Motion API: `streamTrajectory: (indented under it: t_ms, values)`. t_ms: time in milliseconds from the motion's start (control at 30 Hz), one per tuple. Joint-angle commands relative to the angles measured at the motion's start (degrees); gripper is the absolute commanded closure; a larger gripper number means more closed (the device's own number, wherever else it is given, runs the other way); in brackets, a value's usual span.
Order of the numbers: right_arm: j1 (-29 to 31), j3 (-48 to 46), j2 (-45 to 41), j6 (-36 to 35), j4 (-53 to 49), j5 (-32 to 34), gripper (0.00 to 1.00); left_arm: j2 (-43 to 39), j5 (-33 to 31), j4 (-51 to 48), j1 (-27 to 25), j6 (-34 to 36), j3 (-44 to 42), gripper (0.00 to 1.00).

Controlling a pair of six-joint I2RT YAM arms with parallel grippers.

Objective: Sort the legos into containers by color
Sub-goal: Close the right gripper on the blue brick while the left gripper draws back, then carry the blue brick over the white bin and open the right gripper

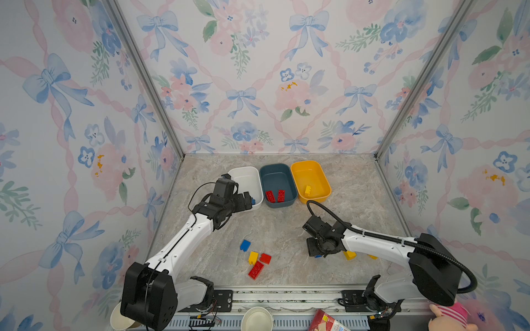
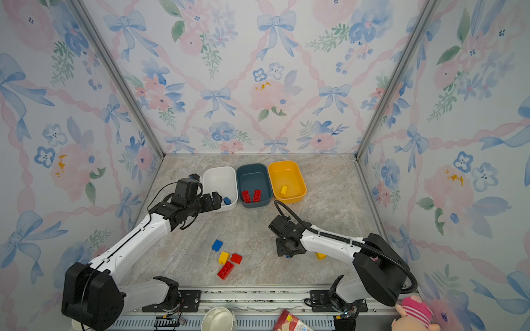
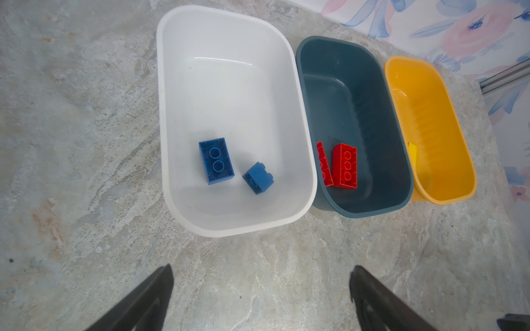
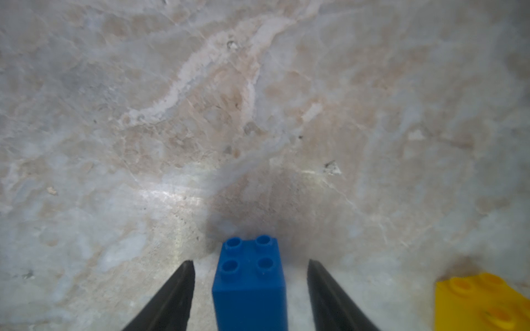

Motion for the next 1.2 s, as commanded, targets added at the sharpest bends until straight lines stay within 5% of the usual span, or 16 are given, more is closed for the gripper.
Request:
streamTrajectory:
  t_ms: [0, 533, 1167]
  values:
    - [0.9, -1.0, 1.2, 0.2, 0.7, 0.7, 0.39, -1.6, 0.5, 0.6, -0.1, -0.7, -1.1, 0.02]
    - [2.3, 0.5, 1.4, 1.3, -0.8, 1.7, 0.60, -2.9, 0.4, 0.7, -0.1, -1.3, -1.8, 0.02]
    - [3.2, 13.6, -1.8, -0.5, -5.9, 3.0, 0.65, -7.0, 1.8, 0.7, 2.7, -1.1, -6.0, 0.02]
